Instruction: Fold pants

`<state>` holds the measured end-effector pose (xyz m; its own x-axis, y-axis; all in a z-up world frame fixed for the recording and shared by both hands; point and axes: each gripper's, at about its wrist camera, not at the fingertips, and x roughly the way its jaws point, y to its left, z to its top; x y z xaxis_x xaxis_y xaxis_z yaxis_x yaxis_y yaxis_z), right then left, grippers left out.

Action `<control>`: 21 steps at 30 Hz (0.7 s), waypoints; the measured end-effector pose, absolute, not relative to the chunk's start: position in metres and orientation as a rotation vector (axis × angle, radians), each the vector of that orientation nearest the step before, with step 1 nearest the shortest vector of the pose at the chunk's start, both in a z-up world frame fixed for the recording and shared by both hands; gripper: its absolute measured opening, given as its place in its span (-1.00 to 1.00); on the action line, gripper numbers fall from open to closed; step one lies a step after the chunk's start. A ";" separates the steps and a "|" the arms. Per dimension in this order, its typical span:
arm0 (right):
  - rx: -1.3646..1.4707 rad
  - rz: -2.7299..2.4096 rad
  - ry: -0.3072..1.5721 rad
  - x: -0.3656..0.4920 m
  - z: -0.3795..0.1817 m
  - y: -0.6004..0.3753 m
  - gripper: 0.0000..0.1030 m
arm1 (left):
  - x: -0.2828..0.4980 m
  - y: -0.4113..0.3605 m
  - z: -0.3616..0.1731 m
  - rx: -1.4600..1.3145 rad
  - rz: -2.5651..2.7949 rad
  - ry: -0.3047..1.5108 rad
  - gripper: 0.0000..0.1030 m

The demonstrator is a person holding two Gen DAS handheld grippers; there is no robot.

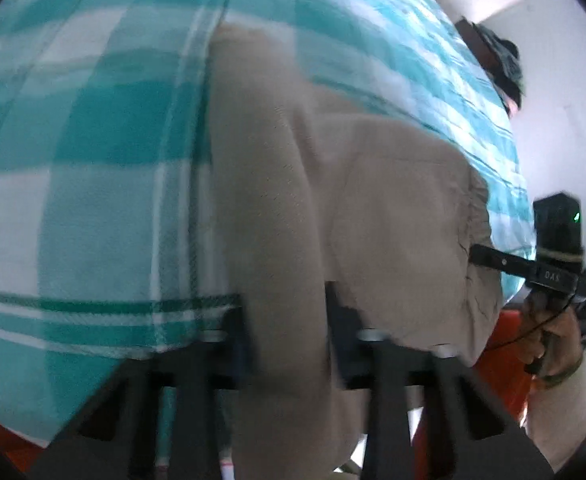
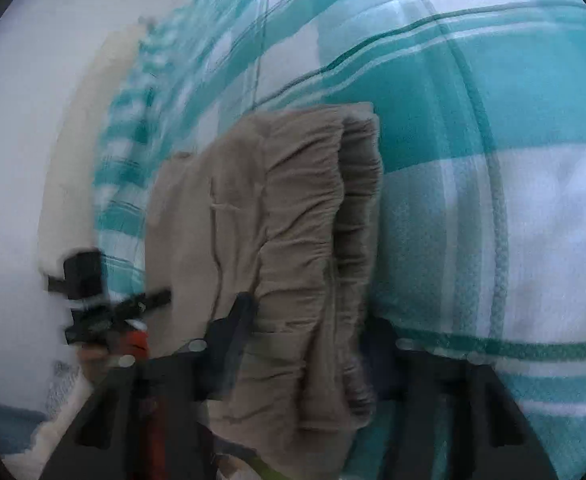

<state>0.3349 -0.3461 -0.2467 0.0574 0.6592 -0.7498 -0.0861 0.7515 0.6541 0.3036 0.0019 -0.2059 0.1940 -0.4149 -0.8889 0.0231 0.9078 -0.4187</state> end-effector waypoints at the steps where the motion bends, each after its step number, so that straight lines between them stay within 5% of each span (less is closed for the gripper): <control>1: 0.444 0.614 1.402 0.336 -0.236 -0.338 -0.13 | 0.304 -0.001 -0.195 -0.319 -0.325 1.325 -0.68; 3: 0.395 0.662 1.356 0.340 -0.212 -0.330 -0.35 | 0.312 -0.001 -0.170 -0.324 -0.355 1.271 -0.69; 9: 0.309 0.729 1.159 0.399 -0.124 -0.306 -0.37 | 0.378 0.019 -0.102 -0.288 -0.254 1.050 -0.64; 11: 0.307 0.711 1.079 0.432 -0.104 -0.307 -0.32 | 0.396 0.024 -0.084 -0.219 -0.160 0.967 -0.24; 13: 0.287 0.643 1.050 0.460 -0.091 -0.305 0.11 | 0.400 0.025 -0.065 -0.078 -0.003 0.880 0.67; 14: 0.247 0.571 1.040 0.468 -0.085 -0.306 0.76 | 0.395 0.023 -0.055 0.014 0.075 0.819 0.86; 15: 0.186 0.499 1.015 0.471 -0.076 -0.306 0.98 | 0.387 0.021 -0.048 0.081 0.120 0.767 0.88; 21: -0.033 0.372 0.914 0.422 -0.041 -0.300 0.99 | 0.329 0.013 -0.050 0.225 0.293 0.718 0.99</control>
<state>0.4219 -0.3000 -0.0414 0.5515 0.3002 -0.7783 -0.3282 0.9358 0.1284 0.3288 0.0134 -0.0495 0.7149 0.3389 -0.6116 -0.1861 0.9354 0.3007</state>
